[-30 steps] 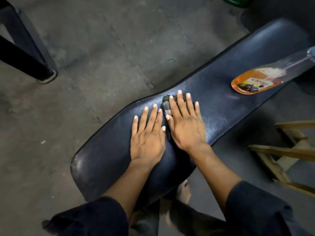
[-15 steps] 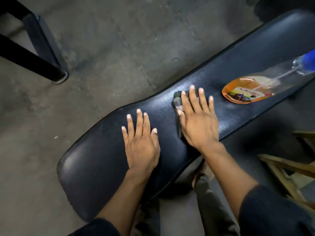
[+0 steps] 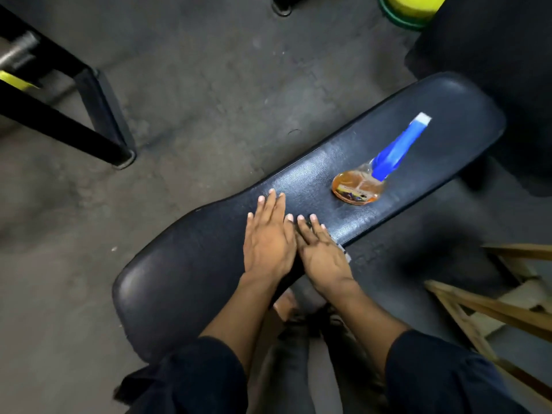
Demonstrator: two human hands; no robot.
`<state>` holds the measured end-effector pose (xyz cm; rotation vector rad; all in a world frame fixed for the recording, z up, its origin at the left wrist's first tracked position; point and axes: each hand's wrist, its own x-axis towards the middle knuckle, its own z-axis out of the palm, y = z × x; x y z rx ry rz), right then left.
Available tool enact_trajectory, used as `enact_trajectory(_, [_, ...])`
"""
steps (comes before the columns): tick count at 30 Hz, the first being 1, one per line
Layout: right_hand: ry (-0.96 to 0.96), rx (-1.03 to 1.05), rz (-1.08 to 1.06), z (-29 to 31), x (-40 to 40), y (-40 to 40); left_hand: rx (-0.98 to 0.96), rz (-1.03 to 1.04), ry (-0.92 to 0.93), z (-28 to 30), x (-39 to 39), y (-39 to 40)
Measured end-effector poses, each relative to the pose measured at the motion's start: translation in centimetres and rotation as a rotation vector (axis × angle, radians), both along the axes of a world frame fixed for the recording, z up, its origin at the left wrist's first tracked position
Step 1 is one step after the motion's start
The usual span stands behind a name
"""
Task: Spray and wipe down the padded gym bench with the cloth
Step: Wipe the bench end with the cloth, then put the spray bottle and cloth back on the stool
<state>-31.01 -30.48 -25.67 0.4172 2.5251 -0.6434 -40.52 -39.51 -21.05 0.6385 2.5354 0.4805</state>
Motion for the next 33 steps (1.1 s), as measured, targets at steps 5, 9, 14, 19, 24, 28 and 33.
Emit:
enact_trajectory(5, [0.052,-0.136,-0.146,0.4,1.0,1.1,-0.046,0.032,-0.035,-1.6,0.3,-0.8])
enact_trajectory(9, [0.121,-0.179,-0.386,1.3,4.3,2.6,-0.033,-0.003,-0.064,-2.5,1.2,-1.1])
enact_trajectory(14, [0.105,-0.114,-0.514,3.1,6.5,5.0,0.029,-0.035,-0.119,-2.1,2.0,0.9])
enact_trajectory(19, [0.106,-0.056,-0.582,5.5,6.0,7.6,0.082,-0.164,-0.106,0.1,0.7,5.0])
enact_trajectory(24, [0.075,-0.041,-0.608,7.2,6.1,9.4,0.099,-0.291,-0.083,1.5,-1.8,9.3])
enact_trajectory(28, [0.033,-0.015,-0.661,8.4,6.7,10.2,0.054,-0.431,-0.074,1.7,-2.7,11.6])
enact_trajectory(33, [0.007,0.024,-0.731,10.2,7.8,10.9,0.108,-0.434,-0.162,2.1,-2.8,13.2])
